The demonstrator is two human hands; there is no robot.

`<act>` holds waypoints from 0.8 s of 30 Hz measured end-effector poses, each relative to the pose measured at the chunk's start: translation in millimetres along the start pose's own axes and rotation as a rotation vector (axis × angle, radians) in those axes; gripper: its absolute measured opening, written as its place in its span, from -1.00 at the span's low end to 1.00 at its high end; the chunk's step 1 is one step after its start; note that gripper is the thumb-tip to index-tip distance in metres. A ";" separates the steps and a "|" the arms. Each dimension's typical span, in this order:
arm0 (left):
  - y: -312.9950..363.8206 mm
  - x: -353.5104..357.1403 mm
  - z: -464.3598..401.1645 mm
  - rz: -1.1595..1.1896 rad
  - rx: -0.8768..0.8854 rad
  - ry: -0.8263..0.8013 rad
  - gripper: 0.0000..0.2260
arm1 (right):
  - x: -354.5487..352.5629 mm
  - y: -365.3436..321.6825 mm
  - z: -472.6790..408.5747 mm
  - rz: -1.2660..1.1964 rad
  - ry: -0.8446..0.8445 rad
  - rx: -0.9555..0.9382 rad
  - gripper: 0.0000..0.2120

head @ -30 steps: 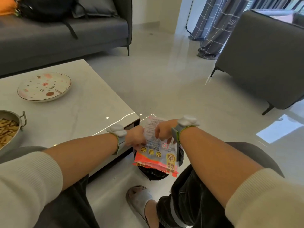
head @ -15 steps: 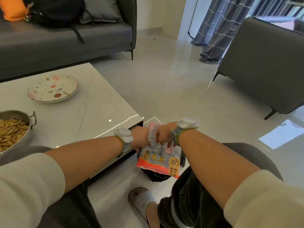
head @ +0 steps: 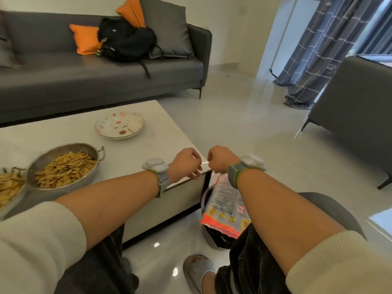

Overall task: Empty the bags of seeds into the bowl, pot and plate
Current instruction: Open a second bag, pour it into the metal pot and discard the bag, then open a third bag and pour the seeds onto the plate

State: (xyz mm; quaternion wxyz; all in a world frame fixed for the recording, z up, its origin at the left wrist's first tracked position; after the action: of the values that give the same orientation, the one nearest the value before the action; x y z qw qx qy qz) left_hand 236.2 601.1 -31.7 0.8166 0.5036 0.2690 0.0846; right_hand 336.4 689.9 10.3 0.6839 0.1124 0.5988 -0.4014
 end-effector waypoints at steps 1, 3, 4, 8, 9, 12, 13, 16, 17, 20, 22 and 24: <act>4.1 -17.4 6.0 0.045 0.007 0.056 -0.85 | -5.5 -10.5 -1.7 -0.076 0.052 0.003 -0.73; 10.1 -54.6 21.6 0.145 0.021 0.165 -0.83 | -13.4 -37.1 -5.0 -0.290 0.153 -0.008 -0.76; 10.4 -80.2 34.7 0.196 0.021 0.220 -0.82 | -14.7 -61.1 -8.2 -0.391 0.188 -0.038 -0.79; 7.8 -136.1 62.5 0.324 0.013 0.354 -0.82 | -10.5 -125.1 -6.5 -0.705 0.242 -0.086 -0.85; -0.5 -167.2 79.1 0.356 0.011 0.431 -0.82 | -6.5 -163.2 -2.6 -0.754 0.216 -0.147 -0.84; -20.2 -215.5 103.8 0.353 -0.017 0.556 -0.86 | 6.1 -218.2 -4.8 -0.801 0.192 -0.215 -0.83; -22.5 -219.5 104.5 0.339 -0.027 0.565 -0.87 | 6.1 -221.9 -3.8 -0.804 0.197 -0.209 -0.83; -52.8 -274.6 141.9 0.340 -0.080 0.726 -0.87 | 29.7 -291.0 -3.2 -0.809 0.120 -0.321 -0.83; -61.3 -290.8 153.4 0.351 -0.083 0.780 -0.86 | 38.0 -314.8 -1.6 -0.798 0.090 -0.352 -0.83; -80.2 -328.0 178.6 0.309 -0.110 0.902 -0.88 | 55.2 -379.8 -1.2 -0.785 0.085 -0.438 -0.84; -94.3 -356.4 203.1 0.217 -0.128 1.018 -0.89 | 66.4 -425.8 7.7 -0.801 0.066 -0.495 -0.86; -108.3 -385.2 229.7 0.187 -0.145 1.116 -0.88 | 81.4 -466.5 14.5 -0.828 0.019 -0.557 -0.86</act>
State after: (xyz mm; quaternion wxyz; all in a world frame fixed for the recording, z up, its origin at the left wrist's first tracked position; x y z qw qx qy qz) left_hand 18.4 213.3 90.7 0.5726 0.3469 0.6074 0.4277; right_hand 24.8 342.7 92.6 0.4656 -0.3177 0.6840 -0.4631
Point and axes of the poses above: each hand's wrist, its own z-axis away from the middle knuckle, its own x-axis out of the palm, y = z × x, the point moved 6 cm from there along -z, towards the middle knuckle, and after that the axes turned 5 degrees about -x, right-handed, at the moved point
